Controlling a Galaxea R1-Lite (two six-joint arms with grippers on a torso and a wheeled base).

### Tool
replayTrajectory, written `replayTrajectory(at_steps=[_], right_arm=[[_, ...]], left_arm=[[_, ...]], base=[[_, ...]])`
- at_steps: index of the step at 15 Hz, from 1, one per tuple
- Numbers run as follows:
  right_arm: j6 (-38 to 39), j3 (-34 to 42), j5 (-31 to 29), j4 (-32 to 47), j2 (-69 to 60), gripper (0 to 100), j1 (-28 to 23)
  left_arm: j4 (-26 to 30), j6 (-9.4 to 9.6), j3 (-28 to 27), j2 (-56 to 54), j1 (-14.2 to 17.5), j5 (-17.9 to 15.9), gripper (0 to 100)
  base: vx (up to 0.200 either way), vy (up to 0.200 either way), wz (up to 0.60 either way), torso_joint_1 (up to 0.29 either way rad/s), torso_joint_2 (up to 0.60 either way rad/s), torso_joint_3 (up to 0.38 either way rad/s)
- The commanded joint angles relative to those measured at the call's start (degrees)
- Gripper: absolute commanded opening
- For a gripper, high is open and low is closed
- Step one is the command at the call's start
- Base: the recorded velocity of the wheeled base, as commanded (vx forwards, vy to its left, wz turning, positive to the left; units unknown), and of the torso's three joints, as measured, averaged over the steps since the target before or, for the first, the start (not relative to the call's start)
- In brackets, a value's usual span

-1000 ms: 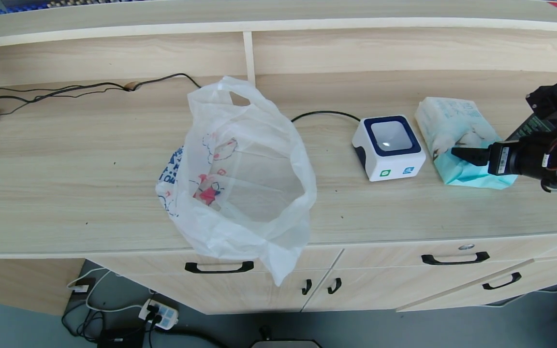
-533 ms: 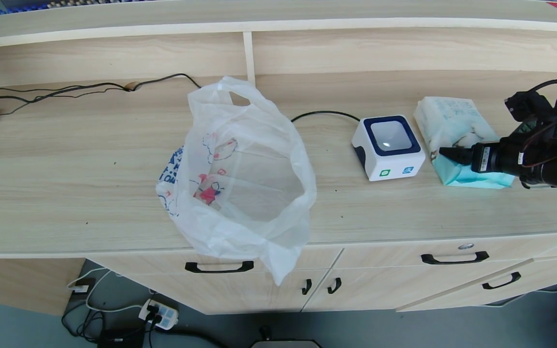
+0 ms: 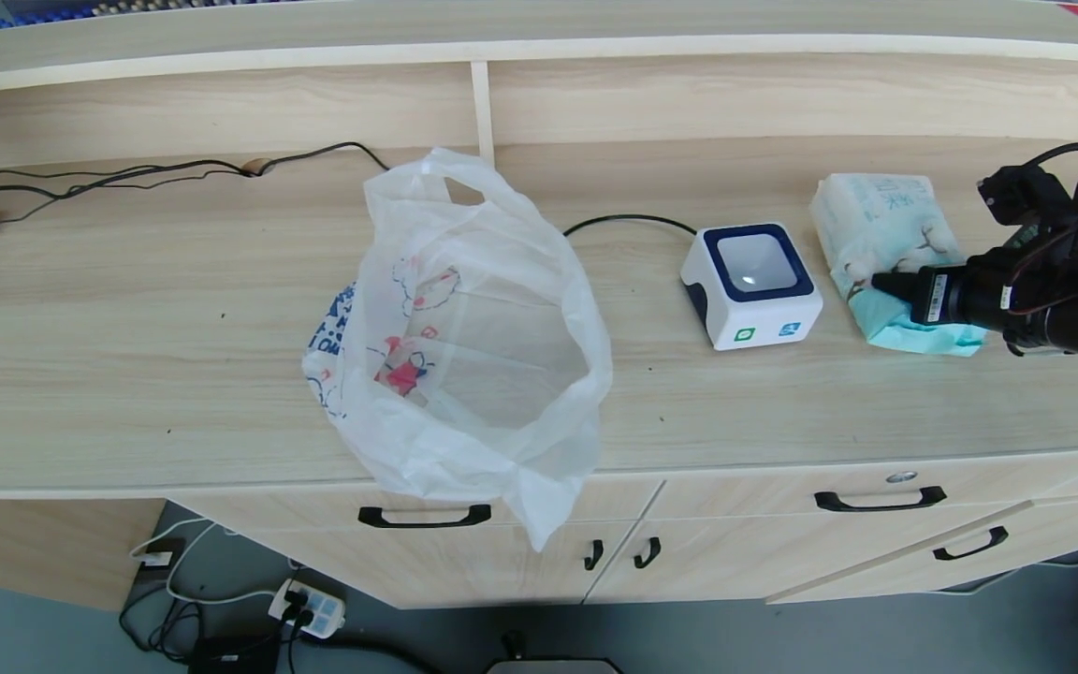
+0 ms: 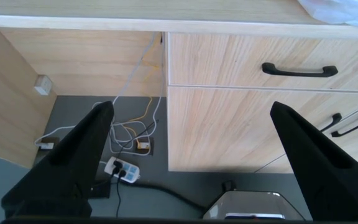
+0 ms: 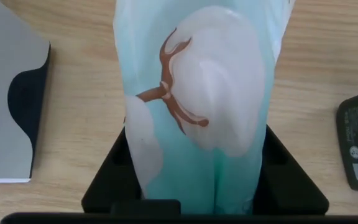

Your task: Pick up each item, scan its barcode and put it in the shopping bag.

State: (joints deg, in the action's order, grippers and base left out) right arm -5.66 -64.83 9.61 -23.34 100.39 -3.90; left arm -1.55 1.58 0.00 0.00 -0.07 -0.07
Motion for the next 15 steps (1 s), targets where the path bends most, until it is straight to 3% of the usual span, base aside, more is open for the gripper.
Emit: replayTrajectory(at_steps=[1, 4, 5, 7, 10, 13, 15], right_arm=[[1.17, 4.10, -0.03, -0.21, -8.63, 0, 2.06], [5.74, 10.69, -4.51, 0.76, -24.80, 0, 8.38], [7.50, 17.19, -4.77, 0.76, -32.80, 0, 14.98], [7.24, 29.67, -4.86, 1.02, -44.05, 0, 21.65], [8.29, 43.03, -7.23, 1.55, -54.95, 0, 25.35], [13.74, 47.16, -6.62, 2.25, -59.87, 0, 28.95], [14.53, 43.21, -6.09, 5.24, -59.34, 0, 31.06]], left_arm=[[-0.03, 0.09, 0.00, 0.09, -0.01, -0.01, 100], [-0.03, 0.09, 0.00, 0.09, -0.01, -0.01, 100], [-0.03, 0.09, 0.00, 0.09, -0.01, -0.01, 100], [0.05, -0.09, 0.00, 0.09, -0.01, -0.01, 100], [0.14, -0.09, 0.00, 0.09, -0.01, -0.01, 100], [0.14, -0.27, 0.00, 0.09, -0.01, -0.01, 100], [0.14, -0.27, 0.00, 0.09, -0.01, -0.01, 100]], base=[[0.000, 0.000, 0.00, 0.000, 0.00, 0.000], [0.000, 0.000, 0.00, 0.000, 0.00, 0.000], [0.000, 0.000, 0.00, 0.000, 0.00, 0.000], [0.000, 0.000, 0.00, 0.000, 0.00, 0.000], [0.000, 0.000, 0.00, 0.000, 0.00, 0.000], [0.000, 0.000, 0.00, 0.000, 0.00, 0.000], [0.000, 0.000, 0.00, 0.000, 0.00, 0.000]])
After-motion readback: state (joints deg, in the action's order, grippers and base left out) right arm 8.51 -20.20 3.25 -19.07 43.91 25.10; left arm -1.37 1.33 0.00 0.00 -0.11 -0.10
